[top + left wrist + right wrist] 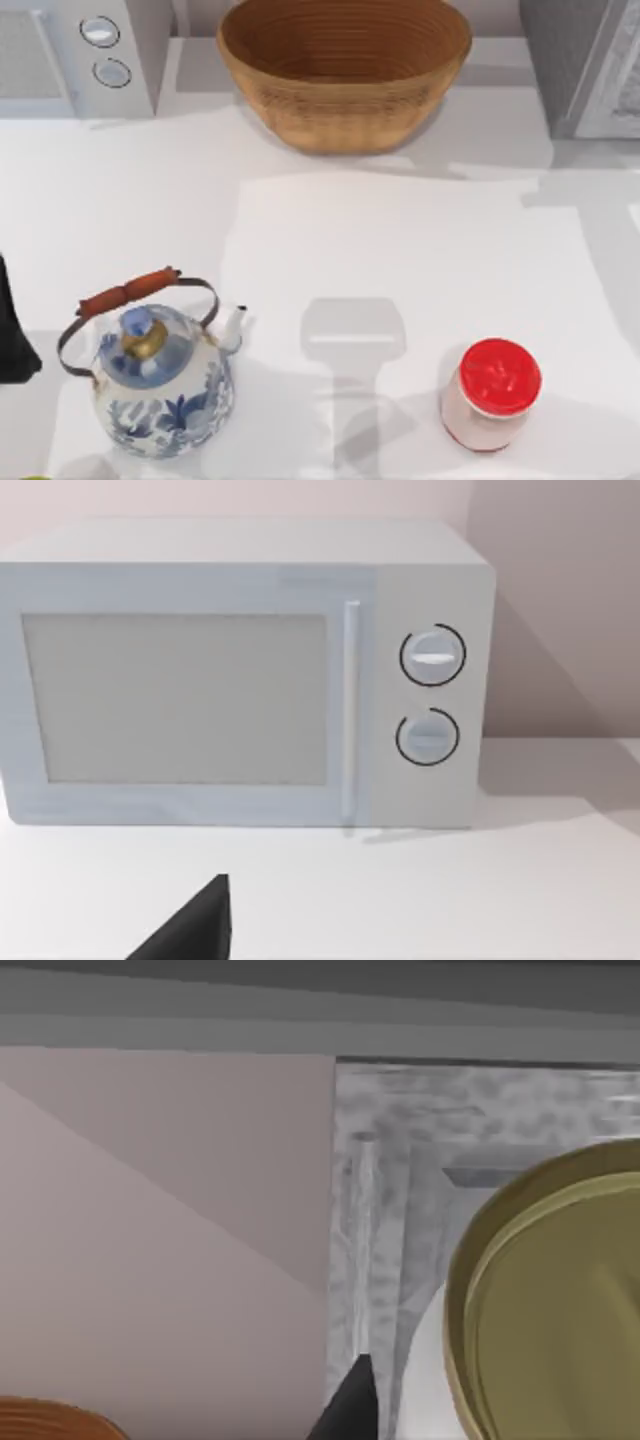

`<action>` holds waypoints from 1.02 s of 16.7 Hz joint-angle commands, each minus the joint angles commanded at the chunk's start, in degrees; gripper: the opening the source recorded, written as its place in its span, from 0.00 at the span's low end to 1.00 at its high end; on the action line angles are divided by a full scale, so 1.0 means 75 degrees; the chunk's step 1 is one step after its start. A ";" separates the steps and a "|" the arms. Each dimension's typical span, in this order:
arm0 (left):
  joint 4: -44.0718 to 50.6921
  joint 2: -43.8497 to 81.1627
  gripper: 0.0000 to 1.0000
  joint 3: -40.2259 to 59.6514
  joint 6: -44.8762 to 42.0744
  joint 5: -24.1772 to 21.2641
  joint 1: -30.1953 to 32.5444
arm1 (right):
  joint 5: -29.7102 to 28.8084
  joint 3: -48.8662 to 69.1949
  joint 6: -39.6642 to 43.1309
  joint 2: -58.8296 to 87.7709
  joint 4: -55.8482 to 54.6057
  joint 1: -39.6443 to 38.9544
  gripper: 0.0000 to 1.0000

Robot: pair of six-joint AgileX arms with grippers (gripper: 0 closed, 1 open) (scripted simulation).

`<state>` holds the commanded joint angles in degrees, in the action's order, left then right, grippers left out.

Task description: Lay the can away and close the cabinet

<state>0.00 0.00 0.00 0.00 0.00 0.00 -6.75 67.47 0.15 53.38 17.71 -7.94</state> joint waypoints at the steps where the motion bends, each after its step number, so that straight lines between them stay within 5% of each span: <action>1: 0.0000 0.0000 1.00 0.0000 0.0000 0.0000 0.0000 | -0.0078 0.0721 -0.0010 0.0490 0.0151 -0.0067 0.00; 8: 0.0000 0.0000 1.00 0.0000 0.0000 0.0000 0.0000 | -0.0534 0.4016 -0.0122 0.2800 0.0801 -0.0330 0.00; 17: 0.0000 0.0000 1.00 0.0000 0.0000 0.0000 0.0000 | -0.0583 0.4423 -0.0158 0.3114 0.0887 -0.0307 0.00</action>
<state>0.00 0.00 0.00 0.00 0.00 0.00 -11.12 100.64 -1.03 76.74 24.36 -10.24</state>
